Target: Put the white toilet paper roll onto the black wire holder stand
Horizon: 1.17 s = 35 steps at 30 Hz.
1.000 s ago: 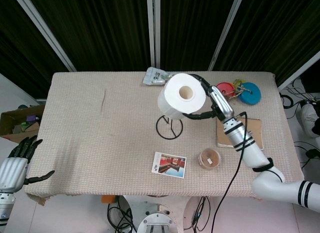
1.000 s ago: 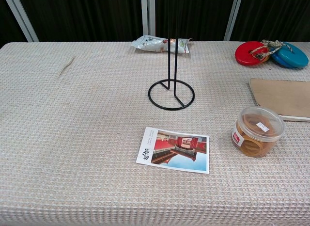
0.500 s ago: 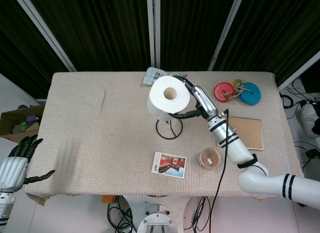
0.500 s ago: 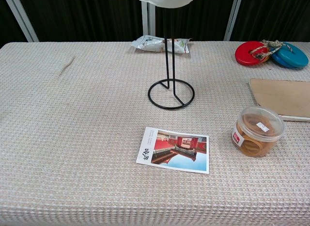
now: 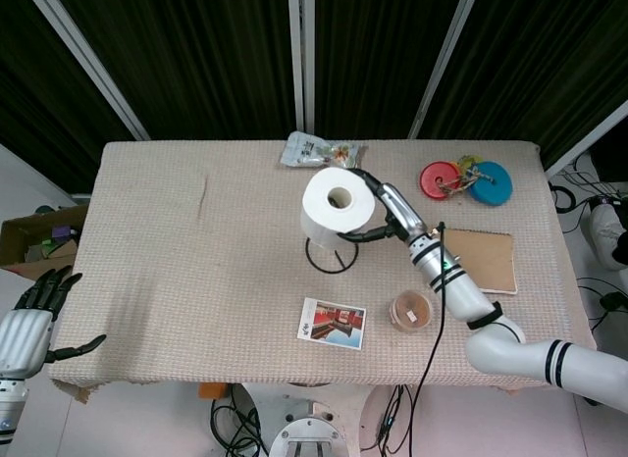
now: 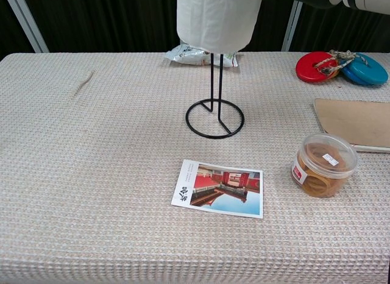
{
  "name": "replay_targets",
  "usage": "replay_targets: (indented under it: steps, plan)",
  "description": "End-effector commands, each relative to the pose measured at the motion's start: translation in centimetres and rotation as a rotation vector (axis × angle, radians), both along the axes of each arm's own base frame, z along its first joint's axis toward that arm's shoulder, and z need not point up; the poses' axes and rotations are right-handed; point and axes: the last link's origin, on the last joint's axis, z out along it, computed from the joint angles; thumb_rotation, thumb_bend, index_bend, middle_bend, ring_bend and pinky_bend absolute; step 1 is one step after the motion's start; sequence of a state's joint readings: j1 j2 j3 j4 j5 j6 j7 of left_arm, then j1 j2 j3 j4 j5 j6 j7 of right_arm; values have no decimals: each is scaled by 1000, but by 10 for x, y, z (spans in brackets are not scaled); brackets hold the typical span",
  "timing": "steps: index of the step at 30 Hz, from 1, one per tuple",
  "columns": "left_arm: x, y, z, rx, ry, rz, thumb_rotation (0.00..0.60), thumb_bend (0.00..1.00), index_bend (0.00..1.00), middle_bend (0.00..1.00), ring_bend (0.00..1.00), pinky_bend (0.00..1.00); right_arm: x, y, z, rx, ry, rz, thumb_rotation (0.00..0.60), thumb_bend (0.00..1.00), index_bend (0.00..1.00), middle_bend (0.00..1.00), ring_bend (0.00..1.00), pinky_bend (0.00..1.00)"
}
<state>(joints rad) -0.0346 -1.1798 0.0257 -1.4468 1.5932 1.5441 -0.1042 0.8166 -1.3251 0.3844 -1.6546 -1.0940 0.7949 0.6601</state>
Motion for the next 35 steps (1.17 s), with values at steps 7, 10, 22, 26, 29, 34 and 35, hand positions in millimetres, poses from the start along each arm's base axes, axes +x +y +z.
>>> replay_targets:
  steps: [7, 10, 22, 26, 29, 34, 35]
  plan:
    - [0, 0, 0, 0, 2, 3, 341, 84, 108, 47, 42, 197, -12, -2, 1, -45, 7, 12, 600, 0, 0, 0, 0, 0]
    - [0, 0, -1, -4, 4, 4, 341, 84, 108, 47, 42, 197, -19, 0, 5, -59, 15, 15, 600, 0, 0, 0, 0, 0]
    - [-1, 1, 1, 6, 0, 3, 343, 84, 108, 47, 42, 197, -151, 94, 69, -516, 896, 189, 600, 0, 0, 0, 0, 0]
    - [-2, 2, 2, 10, 2, 4, 342, 84, 109, 47, 42, 197, -207, 157, 78, -569, 1112, 33, 600, 0, 0, 0, 0, 0]
    - [-3, 2, 1, 10, 4, 11, 341, 84, 109, 47, 43, 197, -238, 188, 85, -571, 1160, -91, 600, 0, 0, 0, 0, 0]
    - [-1, 2, 0, 14, 6, 7, 341, 85, 109, 47, 42, 197, -268, 218, 86, -585, 1209, -216, 600, 1, 0, 0, 0, 0]
    - [0, 2, 0, 16, 7, 8, 342, 84, 109, 47, 42, 197, -271, 220, 86, -585, 1214, -223, 600, 0, 0, 0, 0, 0]
